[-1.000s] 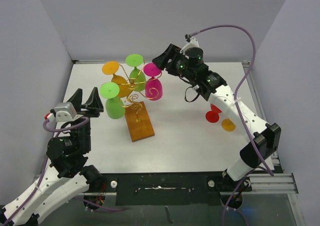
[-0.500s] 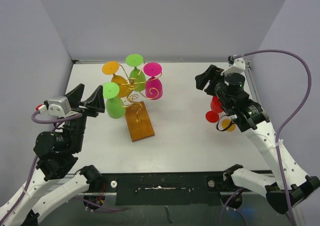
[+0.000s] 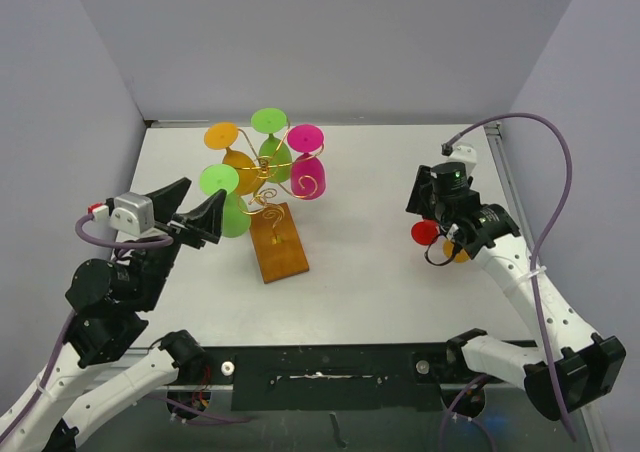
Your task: Place the wine glass upside down on the wine glass rack
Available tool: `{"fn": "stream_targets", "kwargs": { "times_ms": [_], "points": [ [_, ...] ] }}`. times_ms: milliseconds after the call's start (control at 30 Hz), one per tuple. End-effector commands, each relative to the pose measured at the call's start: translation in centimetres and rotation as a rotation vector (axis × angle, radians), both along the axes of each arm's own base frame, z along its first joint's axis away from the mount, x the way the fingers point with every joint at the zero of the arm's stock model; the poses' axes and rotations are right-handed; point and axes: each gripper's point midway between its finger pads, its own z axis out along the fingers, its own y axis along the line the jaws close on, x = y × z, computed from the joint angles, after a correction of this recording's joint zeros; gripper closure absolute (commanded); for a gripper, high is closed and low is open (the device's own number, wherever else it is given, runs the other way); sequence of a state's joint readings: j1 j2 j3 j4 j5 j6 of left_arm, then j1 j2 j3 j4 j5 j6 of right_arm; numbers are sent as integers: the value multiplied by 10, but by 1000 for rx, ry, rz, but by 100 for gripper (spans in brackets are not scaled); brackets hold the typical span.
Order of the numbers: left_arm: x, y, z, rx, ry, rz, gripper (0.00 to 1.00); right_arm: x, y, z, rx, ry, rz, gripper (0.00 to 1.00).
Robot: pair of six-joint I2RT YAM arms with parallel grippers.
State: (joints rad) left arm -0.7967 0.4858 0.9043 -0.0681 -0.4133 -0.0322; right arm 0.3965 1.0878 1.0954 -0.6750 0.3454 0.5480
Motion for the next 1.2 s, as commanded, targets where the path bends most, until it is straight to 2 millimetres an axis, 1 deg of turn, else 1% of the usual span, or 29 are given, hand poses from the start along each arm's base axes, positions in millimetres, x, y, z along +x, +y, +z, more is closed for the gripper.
{"fn": "stream_targets", "kwargs": {
  "times_ms": [0,133,233,300,467,600,733,800,900,1000,1100,1167],
  "points": [
    [-9,-10,15,-28,-14,-79,32,14,-4,1,-30,-21,25,45],
    [-8,-20,16,-12,-5,-117,32,26,-15,-2,-39,-17,19,48],
    [-8,-28,18,-7,-2,-149,32,34,-19,-11,-38,3,28,50],
    [-8,-34,21,-3,-2,-172,32,37,-20,-19,-34,24,45,51],
    [-9,-41,27,-15,-7,-204,32,42,-13,-38,-23,74,95,56],
    [-12,-47,31,-15,-21,-236,32,44,-12,-50,-29,103,106,63],
    [-13,-50,32,-19,-29,-255,32,45,-12,-58,-35,123,109,72],
    [-14,-52,33,-19,-28,-267,32,46,-13,-60,-37,126,110,78],
    [-15,-55,35,-23,-26,-283,32,48,-15,-58,-40,118,99,90],
    [-14,-57,36,-41,-14,-289,32,51,-14,-47,-29,84,94,99],
    [-13,-61,40,-54,-5,-304,32,52,-10,-28,3,19,100,100],
    [-15,-66,44,-73,-2,-333,32,50,-6,-11,35,-39,109,100]
  ]
}}
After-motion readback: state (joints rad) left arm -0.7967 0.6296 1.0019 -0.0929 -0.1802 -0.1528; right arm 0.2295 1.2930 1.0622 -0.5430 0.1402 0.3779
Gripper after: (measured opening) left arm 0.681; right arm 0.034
